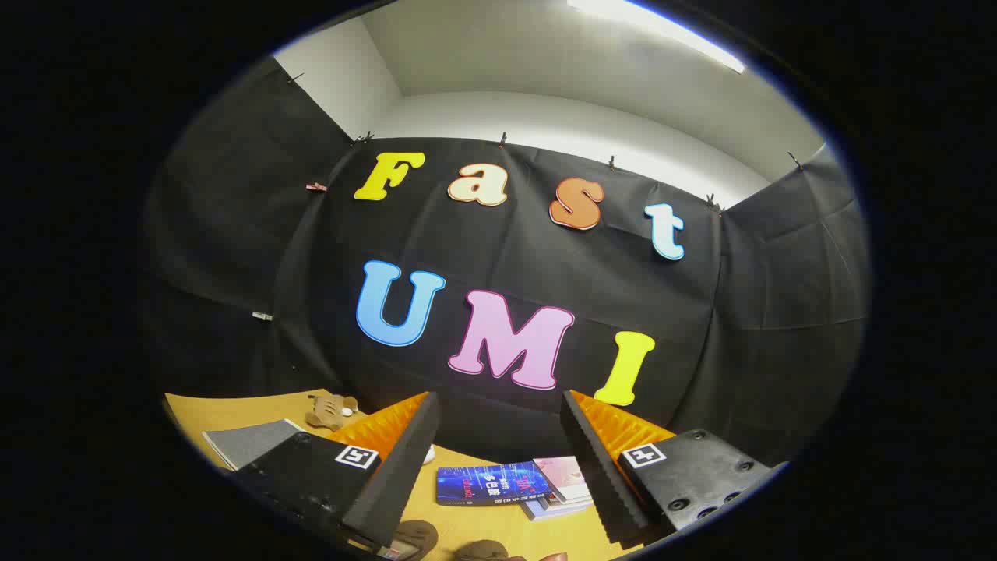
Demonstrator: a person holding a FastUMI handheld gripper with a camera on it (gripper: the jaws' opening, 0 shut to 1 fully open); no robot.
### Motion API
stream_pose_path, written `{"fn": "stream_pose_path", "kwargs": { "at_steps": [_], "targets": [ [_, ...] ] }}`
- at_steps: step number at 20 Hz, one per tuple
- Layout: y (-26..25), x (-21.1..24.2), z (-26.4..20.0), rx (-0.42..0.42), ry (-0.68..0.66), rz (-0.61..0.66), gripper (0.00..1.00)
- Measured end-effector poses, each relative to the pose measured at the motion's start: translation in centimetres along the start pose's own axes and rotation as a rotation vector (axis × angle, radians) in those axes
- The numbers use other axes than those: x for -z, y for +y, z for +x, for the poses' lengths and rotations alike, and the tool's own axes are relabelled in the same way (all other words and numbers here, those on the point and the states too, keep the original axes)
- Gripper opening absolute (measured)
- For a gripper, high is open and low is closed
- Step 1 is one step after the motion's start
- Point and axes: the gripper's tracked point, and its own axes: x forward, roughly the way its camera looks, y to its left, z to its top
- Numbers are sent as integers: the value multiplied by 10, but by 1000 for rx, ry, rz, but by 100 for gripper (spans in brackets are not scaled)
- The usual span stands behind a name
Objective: Open the storage box then place both shoes into the box .Put the left shoe in first, then the right shoe, with the right side of both shoes facing outward in a uniform manner.
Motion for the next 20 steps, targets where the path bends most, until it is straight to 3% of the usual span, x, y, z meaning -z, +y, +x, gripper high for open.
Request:
{"fn": "stream_pose_path", "kwargs": {
  "at_steps": [20],
  "targets": [
    [13, 1, 3, -41, 4, 2, 97]
  ]
}}
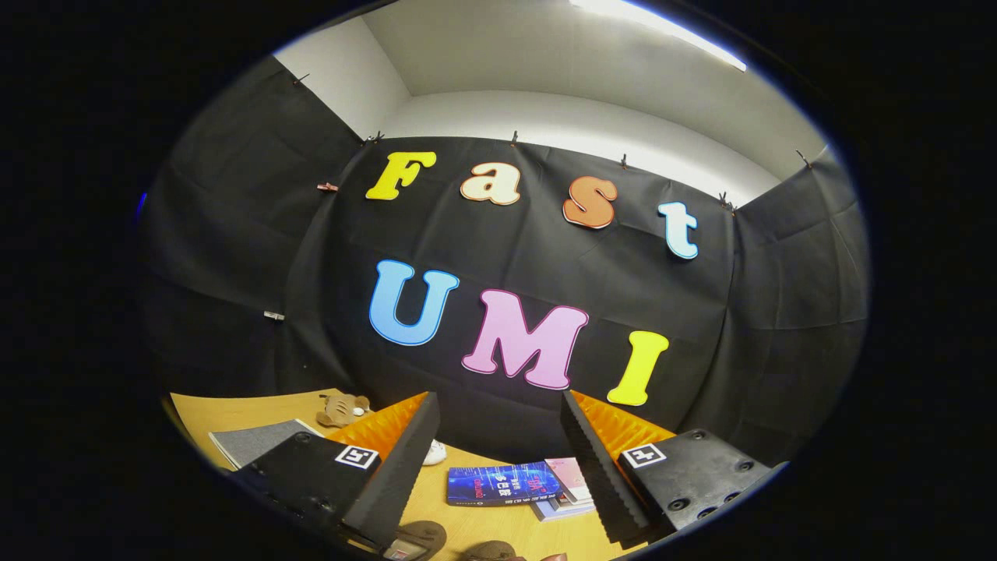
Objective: Open the storage box then place both shoes into the box .Put the left shoe in first, then the right shoe, with the right side of both shoes facing outward in a uniform manner.
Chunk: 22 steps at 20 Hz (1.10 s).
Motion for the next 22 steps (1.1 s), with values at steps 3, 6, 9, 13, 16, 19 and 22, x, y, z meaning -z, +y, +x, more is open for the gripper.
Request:
{"fn": "stream_pose_path", "kwargs": {
  "at_steps": [3, 6, 9, 13, 16, 19, 22],
  "targets": [
    [-2, -1, 0, 7, -4, -5, 97],
    [-3, -9, 0, 9, -27, -7, 97],
    [16, 0, 4, -73, -2, 25, 97],
    [67, 35, 6, -315, 123, 167, 97],
    [105, 76, 4, -486, 288, 404, 97],
    [135, 110, 5, -620, 431, 647, 98],
    [152, 136, 9, -705, 524, 836, 97]
  ]
}}
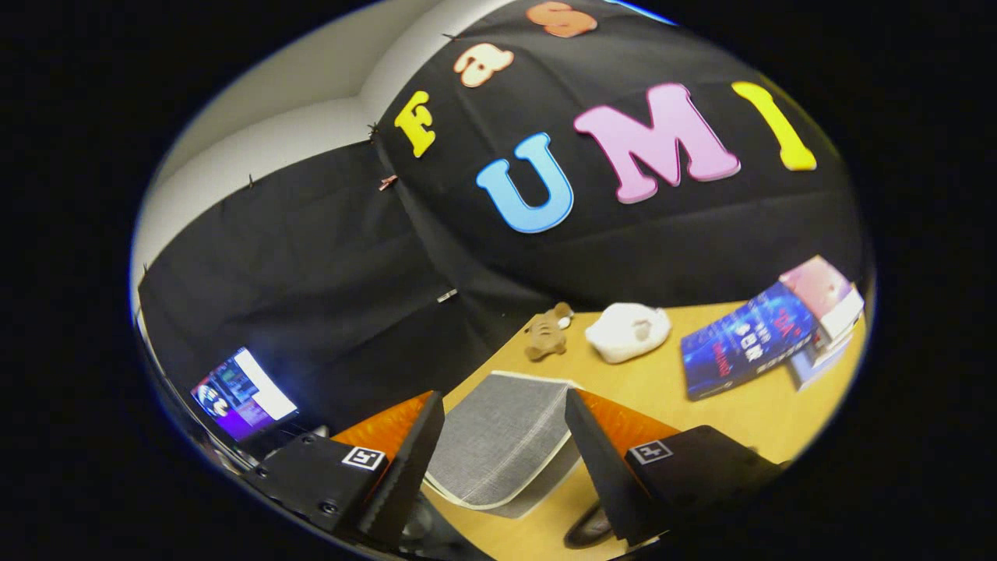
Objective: Open the storage box then place both shoes into the box .Put the left shoe in first, then the right shoe, with the right side of both shoes facing outward in a uniform manner.
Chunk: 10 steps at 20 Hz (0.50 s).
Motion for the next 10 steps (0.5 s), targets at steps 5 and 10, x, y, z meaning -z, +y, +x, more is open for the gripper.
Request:
{"fn": "stream_pose_path", "kwargs": {
  "at_steps": [5, 10],
  "targets": [
    [-43, 59, 30, -74, 181, 344, 97],
    [-81, 121, 55, -88, 309, 522, 97]
  ]
}}
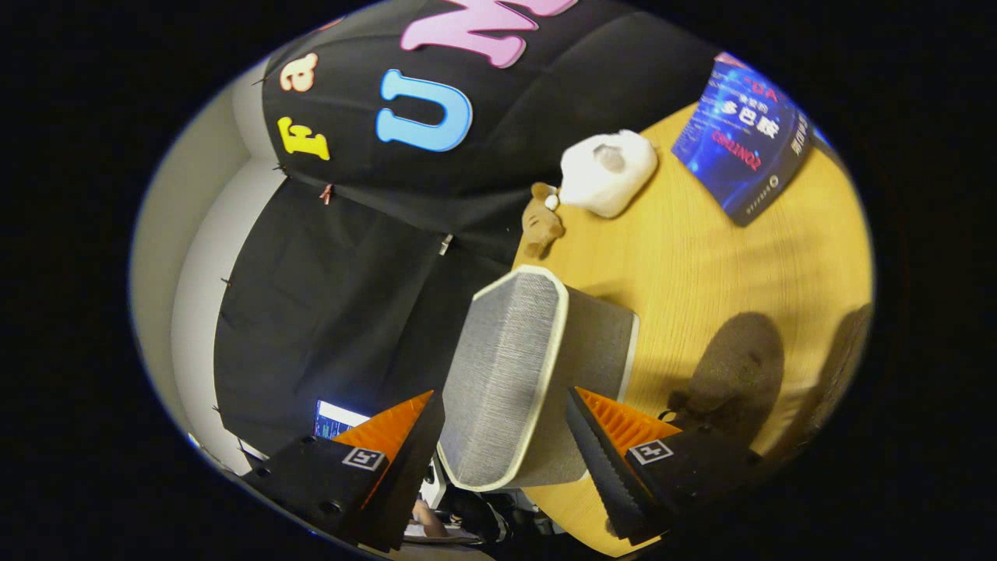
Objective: Open the storage box then place both shoes into the box .Put the left shoe in first, then the right shoe, with the right side of both shoes facing outward in a uniform manner.
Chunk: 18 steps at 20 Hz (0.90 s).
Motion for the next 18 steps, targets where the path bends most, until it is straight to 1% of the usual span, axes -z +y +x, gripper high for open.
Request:
{"fn": "stream_pose_path", "kwargs": {
  "at_steps": [4, 7, 10, 14, 18],
  "targets": [
    [-20, 12, 18, -51, 55, 115, 97],
    [-23, 13, 28, -97, 75, 170, 96],
    [-19, 11, 35, -141, 68, 226, 95],
    [-11, 11, 45, -189, 65, 268, 96],
    [2, 8, 48, -222, 53, 276, 96]
  ]
}}
